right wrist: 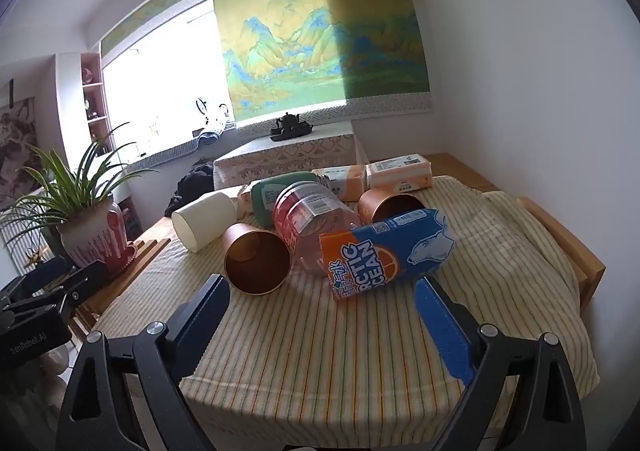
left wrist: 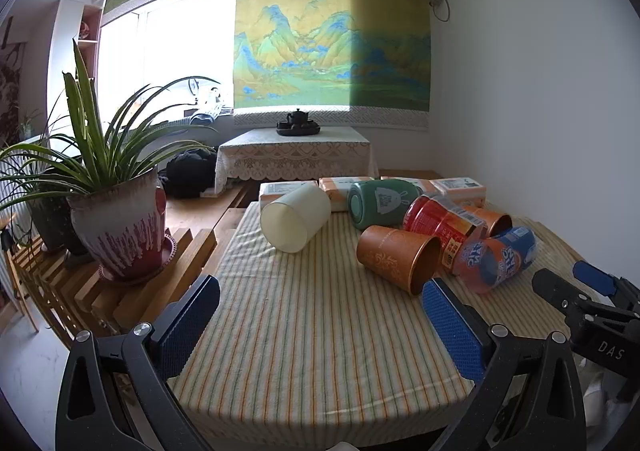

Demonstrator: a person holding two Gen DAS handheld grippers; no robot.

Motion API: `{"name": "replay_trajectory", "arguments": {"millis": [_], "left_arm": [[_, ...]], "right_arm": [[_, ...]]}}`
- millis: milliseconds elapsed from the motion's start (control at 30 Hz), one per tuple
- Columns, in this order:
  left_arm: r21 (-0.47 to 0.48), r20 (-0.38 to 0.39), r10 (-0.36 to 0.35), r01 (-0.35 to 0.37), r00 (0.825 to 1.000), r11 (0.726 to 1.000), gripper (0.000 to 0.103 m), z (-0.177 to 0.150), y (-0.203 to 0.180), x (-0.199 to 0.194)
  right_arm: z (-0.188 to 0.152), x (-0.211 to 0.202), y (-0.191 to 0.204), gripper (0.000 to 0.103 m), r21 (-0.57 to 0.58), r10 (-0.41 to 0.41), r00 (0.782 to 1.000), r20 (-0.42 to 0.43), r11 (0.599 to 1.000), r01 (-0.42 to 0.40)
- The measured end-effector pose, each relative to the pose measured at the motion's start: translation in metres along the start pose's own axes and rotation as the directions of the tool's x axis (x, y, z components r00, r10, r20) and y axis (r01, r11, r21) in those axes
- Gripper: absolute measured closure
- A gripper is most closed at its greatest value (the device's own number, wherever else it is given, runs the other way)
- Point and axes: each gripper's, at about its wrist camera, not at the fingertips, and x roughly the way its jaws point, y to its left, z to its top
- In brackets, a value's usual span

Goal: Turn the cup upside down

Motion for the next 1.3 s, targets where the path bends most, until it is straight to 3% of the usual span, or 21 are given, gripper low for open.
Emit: {"name": "replay_trajectory", "arguments": {"millis": [133,333,467,633,1033,1300], "left_arm": [[-0.003,0.000,0.001,-0.001,1.000,1.000,0.000,0.000,0.001,0.002],[-0.006,-0.001,0.001,-0.001,1.000,1.000,0.000,-0.001,0.002,0.004],[-0.008,0.001,0.006,-0.006,1.000,1.000,0.000,-0.002,0.003,0.006],[-0.024,-0.010,0.004,-0.004,1.000,1.000,0.000,-0.003,0.005,0.010],[-0.042,0.000,0.035,-0.035,0.999,0.999,0.000,-0.005,0.007,0.013],[-0.027,0.005,0.044,-0.044,0.999,0.999,0.000,-0.004,0.002,0.010]], "right_arm": [[-0.002,0.003,0.007,0.011,-0.053,-0.028,1.000,-0.003,0.998,0.028],[-0.006,0.014,0.002,0.011,-0.032,-0.012,0.998,-0.054,0.999,0.010],[-0.007,0.010,0.002,0.011,-0.040,-0.051,0.998,-0.022,0.998,0.050],[-0.005,0.005,0.000,0.011,-0.004,-0.021,1.000,-0.002,1.000,0.021],[-0.001,-0.005,-0.001,0.011,0.015,-0.077,0.996,0.036,0.997,0.077],[0.004,-0.008,0.000,0.011,-0.022,-0.122,0.991,0.051,0.992,0.123]]}}
